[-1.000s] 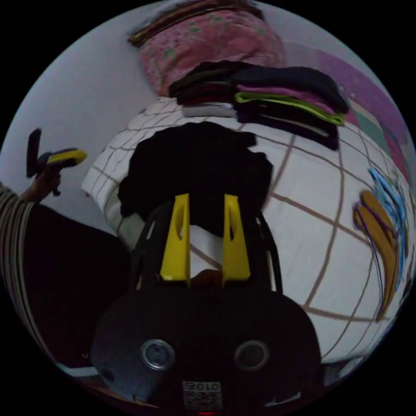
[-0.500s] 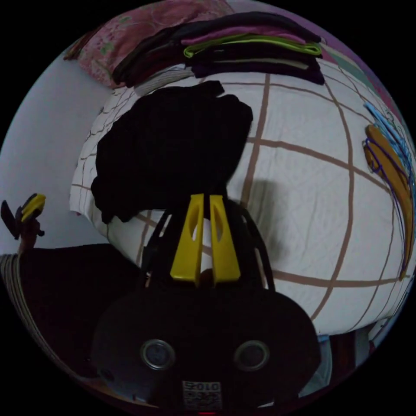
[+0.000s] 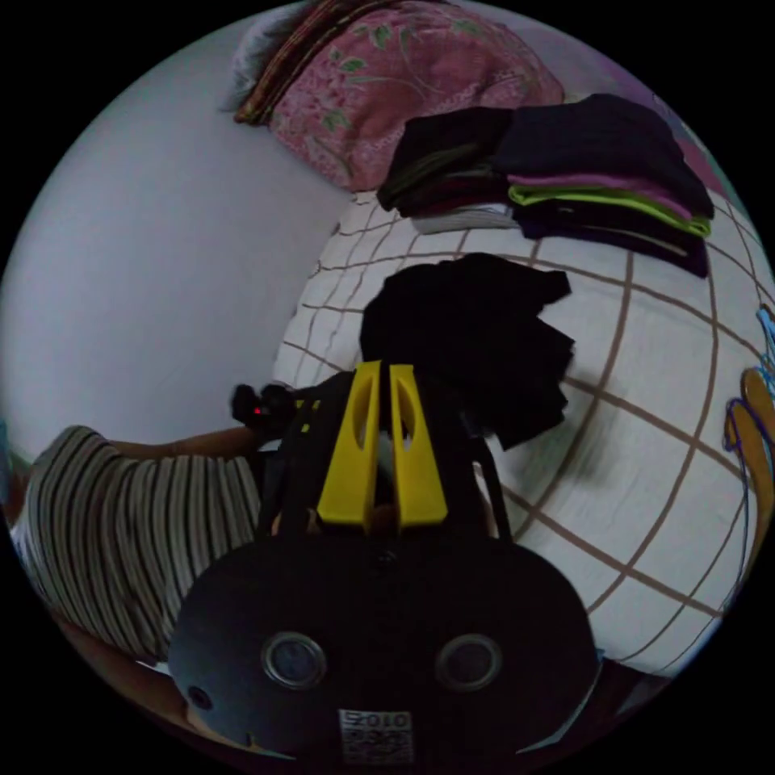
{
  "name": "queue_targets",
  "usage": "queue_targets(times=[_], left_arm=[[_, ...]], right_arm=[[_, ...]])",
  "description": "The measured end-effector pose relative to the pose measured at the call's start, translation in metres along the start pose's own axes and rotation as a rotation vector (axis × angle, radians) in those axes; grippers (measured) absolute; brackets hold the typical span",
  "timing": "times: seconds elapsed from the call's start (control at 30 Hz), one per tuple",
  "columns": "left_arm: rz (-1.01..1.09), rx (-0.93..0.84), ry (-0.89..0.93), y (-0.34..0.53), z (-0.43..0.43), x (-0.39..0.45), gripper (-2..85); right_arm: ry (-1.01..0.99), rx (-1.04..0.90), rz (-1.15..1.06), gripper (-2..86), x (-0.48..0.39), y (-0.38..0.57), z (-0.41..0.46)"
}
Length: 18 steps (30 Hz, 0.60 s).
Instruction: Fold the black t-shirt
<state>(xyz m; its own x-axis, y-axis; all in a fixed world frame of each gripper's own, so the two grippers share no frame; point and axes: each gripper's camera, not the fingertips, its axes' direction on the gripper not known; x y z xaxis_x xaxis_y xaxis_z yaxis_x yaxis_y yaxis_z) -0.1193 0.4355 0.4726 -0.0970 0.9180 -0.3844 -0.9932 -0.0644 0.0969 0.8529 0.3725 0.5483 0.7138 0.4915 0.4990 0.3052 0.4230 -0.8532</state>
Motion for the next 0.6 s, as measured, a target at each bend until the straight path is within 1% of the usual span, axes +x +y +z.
queue_targets(times=[0.1,0.17,0.27,0.33,0.4,0.47,0.53,0.6], left_arm=[[-0.012,-0.022,-0.019,-0.006,0.009,-0.01,11.9],[-0.031,-0.012,-0.027,-0.007,0.009,-0.019,11.9],[-0.081,-0.05,-0.061,-0.004,0.015,-0.035,10.9],[-0.117,-0.078,-0.067,-0.001,0.021,-0.046,9.0],[-0.153,-0.114,-0.119,0.001,0.022,-0.061,3.9],[-0.173,-0.106,-0.168,0.003,0.017,-0.072,1.1],[-0.16,-0.062,-0.095,0.008,0.005,-0.087,0.2],[-0.153,0.065,0.115,0.023,-0.025,-0.116,-0.3]], right_arm=[[-0.049,0.01,-0.014,4.0,-0.026,-0.027,0.002],[-0.042,0.011,-0.063,4.1,-0.051,-0.047,0.006],[-0.015,0.016,-0.099,4.1,-0.076,-0.07,0.01],[0.01,0.023,-0.101,4.0,-0.087,-0.08,0.015],[0.039,0.015,-0.098,4.0,-0.096,-0.089,0.02],[0.076,0.014,-0.098,4.0,-0.105,-0.096,0.026],[0.088,0.023,-0.092,4.0,-0.109,-0.1,0.027],[0.094,0.026,-0.067,4.0,-0.109,-0.101,0.026]])
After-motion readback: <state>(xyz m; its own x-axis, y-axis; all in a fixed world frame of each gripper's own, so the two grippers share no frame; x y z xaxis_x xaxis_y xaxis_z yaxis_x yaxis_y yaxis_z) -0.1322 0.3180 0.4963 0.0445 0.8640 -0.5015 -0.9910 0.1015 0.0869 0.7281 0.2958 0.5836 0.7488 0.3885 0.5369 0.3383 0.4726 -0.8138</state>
